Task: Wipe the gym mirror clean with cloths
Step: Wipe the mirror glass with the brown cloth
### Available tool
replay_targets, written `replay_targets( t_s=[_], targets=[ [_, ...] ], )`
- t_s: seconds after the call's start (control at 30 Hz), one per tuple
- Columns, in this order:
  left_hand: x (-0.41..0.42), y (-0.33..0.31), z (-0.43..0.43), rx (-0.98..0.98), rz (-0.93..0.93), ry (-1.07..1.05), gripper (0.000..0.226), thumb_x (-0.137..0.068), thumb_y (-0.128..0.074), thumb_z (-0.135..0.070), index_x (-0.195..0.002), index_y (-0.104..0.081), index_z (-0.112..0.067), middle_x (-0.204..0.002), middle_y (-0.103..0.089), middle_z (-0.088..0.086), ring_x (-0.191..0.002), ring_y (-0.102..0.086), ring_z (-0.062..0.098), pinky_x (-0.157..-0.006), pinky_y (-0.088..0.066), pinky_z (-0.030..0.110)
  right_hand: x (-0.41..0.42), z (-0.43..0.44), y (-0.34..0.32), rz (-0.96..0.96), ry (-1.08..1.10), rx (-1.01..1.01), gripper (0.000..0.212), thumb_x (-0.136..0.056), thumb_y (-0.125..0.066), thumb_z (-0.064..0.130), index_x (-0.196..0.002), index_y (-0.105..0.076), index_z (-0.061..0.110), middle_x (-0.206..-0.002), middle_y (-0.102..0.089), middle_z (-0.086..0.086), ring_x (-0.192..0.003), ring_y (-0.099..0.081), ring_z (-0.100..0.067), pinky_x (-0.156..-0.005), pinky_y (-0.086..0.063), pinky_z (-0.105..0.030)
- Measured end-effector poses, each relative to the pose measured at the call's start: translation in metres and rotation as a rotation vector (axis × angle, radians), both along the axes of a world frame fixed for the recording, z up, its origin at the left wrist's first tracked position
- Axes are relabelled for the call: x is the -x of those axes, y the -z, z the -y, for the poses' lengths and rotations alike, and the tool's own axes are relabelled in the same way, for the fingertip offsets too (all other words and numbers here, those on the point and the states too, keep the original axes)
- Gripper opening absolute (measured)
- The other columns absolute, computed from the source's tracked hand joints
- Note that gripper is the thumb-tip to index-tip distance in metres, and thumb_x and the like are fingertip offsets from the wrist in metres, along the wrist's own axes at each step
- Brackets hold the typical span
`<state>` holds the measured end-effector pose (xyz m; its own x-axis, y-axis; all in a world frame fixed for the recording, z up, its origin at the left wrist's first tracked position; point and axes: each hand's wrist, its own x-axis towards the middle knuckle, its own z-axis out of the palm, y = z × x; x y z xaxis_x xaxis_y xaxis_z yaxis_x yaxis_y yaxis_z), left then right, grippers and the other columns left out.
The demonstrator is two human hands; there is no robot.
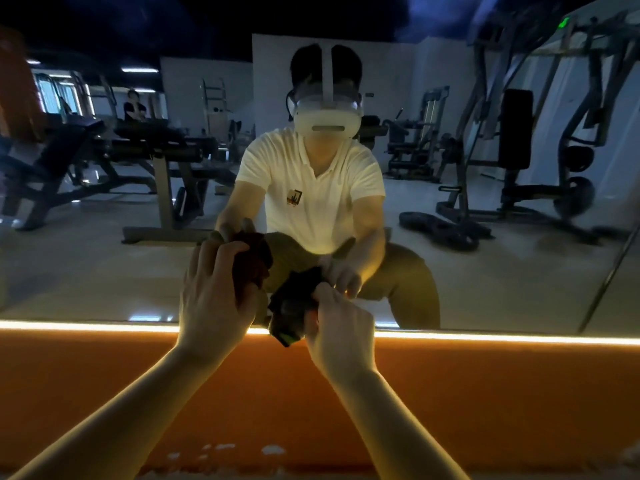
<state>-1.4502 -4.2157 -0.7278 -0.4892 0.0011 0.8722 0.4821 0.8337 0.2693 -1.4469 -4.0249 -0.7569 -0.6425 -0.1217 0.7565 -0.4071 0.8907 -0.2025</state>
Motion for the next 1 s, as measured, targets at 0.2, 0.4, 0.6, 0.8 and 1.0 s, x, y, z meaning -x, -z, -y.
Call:
replay_targets(
  t_s=[0.2,0.4,0.6,0.8,1.0],
  targets=[
    [-0.002,0.000,-0.001,0.016,0.029,-0.018,0.056,-0.080,-0.074,0.000,-0.129,-0.050,-0.010,-0.130,-0.052,0.017,-0.119,-0.049,0.029,-0.093,-0.048,0.041,0.010,-0.070,-0.082,-0.205,0.292,0.462,0.015,-0.100,-0.059,0.021,-0.111,-0.064,0.013,-0.078,-0.055,0.010,-0.060,-0.055,-0.009,-0.053,-0.026,-0.009],
    [-0.006,-0.001,0.000,0.022,0.022,-0.005,0.050,-0.082,-0.069,-0.004,-0.128,-0.050,-0.010,-0.126,-0.053,0.016,-0.117,-0.051,0.030,-0.091,-0.049,0.041,0.001,-0.002,-0.052,-0.022,0.143,0.356,0.019,-0.099,-0.060,0.026,-0.115,-0.059,0.015,-0.086,-0.063,0.002,-0.064,-0.057,-0.011,-0.053,-0.035,-0.014],
    [0.000,-0.001,0.003,0.049,-0.002,-0.002,0.042,-0.083,-0.054,-0.018,-0.124,-0.052,-0.005,-0.120,-0.053,0.017,-0.109,-0.049,0.030,-0.081,-0.045,0.039,-0.010,0.002,-0.029,0.217,0.004,-0.080,0.019,-0.101,-0.055,0.035,-0.114,-0.057,0.021,-0.094,-0.067,0.001,-0.082,-0.068,-0.020,-0.067,-0.055,-0.033],
    [0.002,0.002,0.000,0.054,-0.017,-0.022,0.046,-0.084,-0.067,-0.004,-0.127,-0.049,-0.007,-0.124,-0.053,0.022,-0.112,-0.051,0.036,-0.085,-0.052,0.046,0.014,-0.115,-0.056,-0.180,0.343,0.391,0.031,-0.097,-0.047,0.034,-0.111,-0.063,0.012,-0.078,-0.060,0.002,-0.065,-0.063,-0.023,-0.055,-0.047,-0.029],
    [-0.006,-0.003,0.004,0.062,0.061,-0.014,0.056,-0.080,-0.075,-0.003,-0.129,-0.050,-0.008,-0.129,-0.052,0.020,-0.118,-0.053,0.037,-0.086,-0.056,0.051,0.010,-0.127,-0.062,-0.035,0.444,0.742,0.024,-0.093,-0.050,0.012,-0.109,-0.067,0.006,-0.081,-0.061,0.001,-0.066,-0.063,-0.017,-0.052,-0.035,-0.022]
  ],
)
